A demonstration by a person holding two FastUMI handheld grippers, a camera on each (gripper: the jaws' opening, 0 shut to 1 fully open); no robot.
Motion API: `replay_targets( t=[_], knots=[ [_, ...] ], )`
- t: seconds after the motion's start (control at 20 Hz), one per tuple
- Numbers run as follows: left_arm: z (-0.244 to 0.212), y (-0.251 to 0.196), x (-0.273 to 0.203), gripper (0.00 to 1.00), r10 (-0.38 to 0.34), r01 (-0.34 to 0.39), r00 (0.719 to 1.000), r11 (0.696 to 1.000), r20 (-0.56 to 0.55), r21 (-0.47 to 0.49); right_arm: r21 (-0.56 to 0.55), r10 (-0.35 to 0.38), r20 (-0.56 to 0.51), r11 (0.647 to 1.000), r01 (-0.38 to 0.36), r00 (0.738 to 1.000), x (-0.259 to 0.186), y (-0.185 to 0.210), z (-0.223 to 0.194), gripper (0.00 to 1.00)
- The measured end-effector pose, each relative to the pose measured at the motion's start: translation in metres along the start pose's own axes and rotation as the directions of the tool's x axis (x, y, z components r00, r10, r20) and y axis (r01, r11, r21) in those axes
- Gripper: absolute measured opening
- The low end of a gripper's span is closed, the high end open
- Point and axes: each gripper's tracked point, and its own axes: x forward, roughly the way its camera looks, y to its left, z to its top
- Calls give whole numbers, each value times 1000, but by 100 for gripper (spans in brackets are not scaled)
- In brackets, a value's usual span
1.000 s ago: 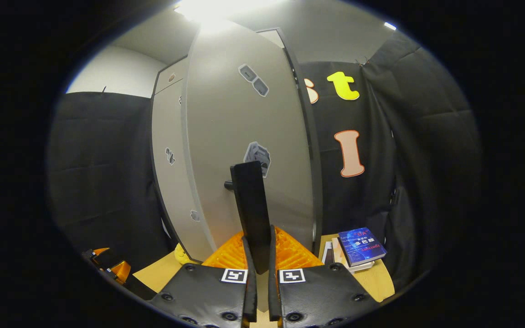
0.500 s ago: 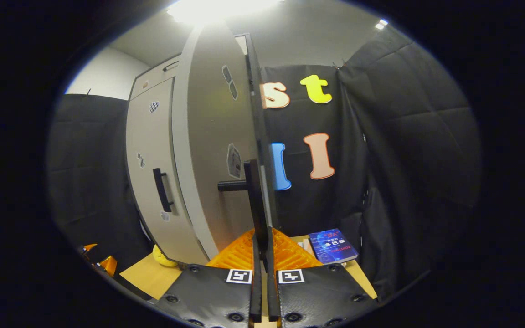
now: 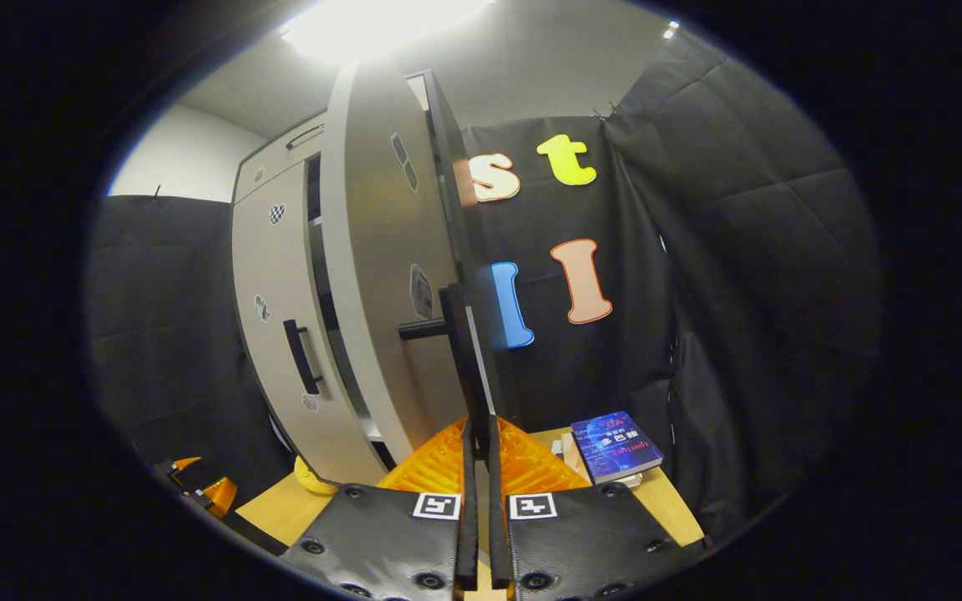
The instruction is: Open the right door of the double-door shoe cabinet with the right hand, and open the left door with the left hand.
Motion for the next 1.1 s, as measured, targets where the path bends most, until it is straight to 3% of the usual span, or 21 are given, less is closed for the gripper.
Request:
replay_targets(
  t=[0.15, 0.35, 0.45, 0.5, 0.65, 0.8, 1.1],
  knots=[
    [9, -11, 13, 94, -28, 28, 1000, 999, 2, -22, -11, -4, 25, 1000, 4, 1000, -21, -5, 5, 2],
    [25, -20, 42, 94, -73, 73, 997, 995, -4, -69, -33, -64, 51, 997, 65, 997, -52, -25, 8, 2],
    [37, -23, 60, 95, -88, 89, 996, 993, 7, -83, -58, -102, 48, 993, 105, 994, -67, -39, 1, 22],
    [44, -25, 69, 95, -97, 98, 995, 992, 11, -80, -74, -116, 49, 990, 119, 992, -75, -42, -2, 28],
    [57, -33, 90, 95, -125, 125, 992, 990, 15, -72, -130, -189, 62, 972, 196, 980, -95, -57, -13, 100],
    [69, -39, 110, 94, -143, 144, 990, 986, 18, -86, -158, -243, 64, 955, 250, 968, -107, -69, -23, 98],
    [105, -47, 154, 95, -166, 169, 985, 984, 46, -61, -90, -279, -36, 957, 274, 960, -118, -85, -66, 98]
  ],
)
